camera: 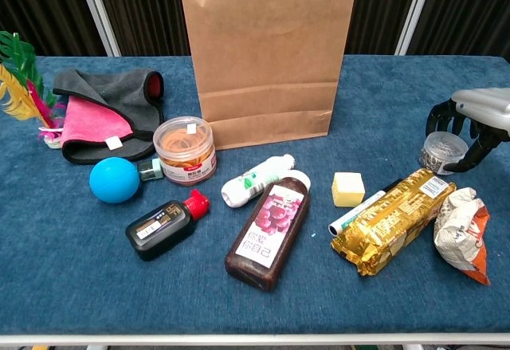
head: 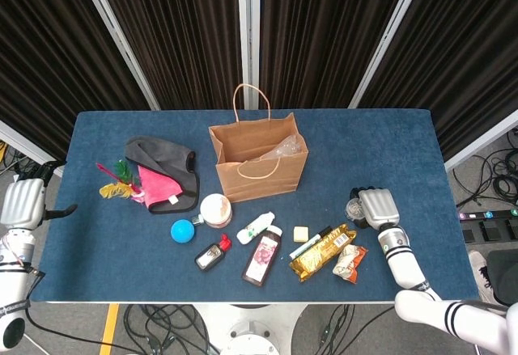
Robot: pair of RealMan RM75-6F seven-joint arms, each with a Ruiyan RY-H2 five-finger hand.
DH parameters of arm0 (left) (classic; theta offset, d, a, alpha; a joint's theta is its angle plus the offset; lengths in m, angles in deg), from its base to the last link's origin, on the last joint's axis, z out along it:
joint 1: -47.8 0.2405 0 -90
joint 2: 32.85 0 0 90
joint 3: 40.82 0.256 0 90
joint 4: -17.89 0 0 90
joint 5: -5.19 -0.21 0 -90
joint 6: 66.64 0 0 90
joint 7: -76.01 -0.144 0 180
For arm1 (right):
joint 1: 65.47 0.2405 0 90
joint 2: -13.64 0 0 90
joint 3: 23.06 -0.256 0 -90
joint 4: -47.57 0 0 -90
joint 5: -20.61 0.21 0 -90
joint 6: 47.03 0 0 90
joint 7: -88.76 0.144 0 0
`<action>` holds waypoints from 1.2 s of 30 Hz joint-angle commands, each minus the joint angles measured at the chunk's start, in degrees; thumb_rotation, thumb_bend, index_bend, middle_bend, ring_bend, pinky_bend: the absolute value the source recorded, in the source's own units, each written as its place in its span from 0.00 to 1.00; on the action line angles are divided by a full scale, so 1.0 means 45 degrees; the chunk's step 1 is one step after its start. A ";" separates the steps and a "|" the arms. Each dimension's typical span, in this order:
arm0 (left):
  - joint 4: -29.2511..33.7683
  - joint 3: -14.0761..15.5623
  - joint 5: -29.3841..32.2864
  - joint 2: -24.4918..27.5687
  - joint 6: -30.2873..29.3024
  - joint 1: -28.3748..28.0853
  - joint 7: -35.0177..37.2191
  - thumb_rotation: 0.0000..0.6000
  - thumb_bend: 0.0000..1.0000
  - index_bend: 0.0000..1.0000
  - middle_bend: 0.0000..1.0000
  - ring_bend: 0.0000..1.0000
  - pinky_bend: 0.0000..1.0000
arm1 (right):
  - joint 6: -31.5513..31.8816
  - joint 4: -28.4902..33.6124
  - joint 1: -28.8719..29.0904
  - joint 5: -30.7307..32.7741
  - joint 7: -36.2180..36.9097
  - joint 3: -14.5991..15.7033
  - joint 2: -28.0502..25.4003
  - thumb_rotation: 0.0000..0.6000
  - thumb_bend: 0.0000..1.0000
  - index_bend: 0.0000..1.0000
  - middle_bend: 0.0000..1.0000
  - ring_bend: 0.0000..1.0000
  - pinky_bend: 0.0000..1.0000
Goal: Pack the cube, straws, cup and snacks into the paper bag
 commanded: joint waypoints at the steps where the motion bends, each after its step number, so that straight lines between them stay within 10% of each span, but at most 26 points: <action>1: 0.0069 -0.0008 -0.0004 0.0031 0.0011 -0.0004 0.0027 1.00 0.04 0.27 0.33 0.28 0.33 | 0.0535 0.0668 -0.0045 -0.0278 -0.0156 -0.0186 -0.0374 1.00 0.20 0.53 0.43 0.33 0.41; 19: 0.0709 0.0016 -0.0030 0.0345 -0.0082 0.0141 0.0236 1.00 0.04 0.27 0.33 0.28 0.33 | 0.4026 0.6894 0.1312 -0.0659 -0.2620 -0.4056 -0.4271 1.00 0.21 0.55 0.45 0.35 0.43; 36: 0.0362 -0.0316 0.0252 0.0388 -0.0329 0.0183 0.0371 1.00 0.04 0.27 0.33 0.28 0.33 | 0.2773 0.3308 0.4928 -0.0160 -0.2721 -0.4153 0.0052 1.00 0.21 0.55 0.44 0.35 0.43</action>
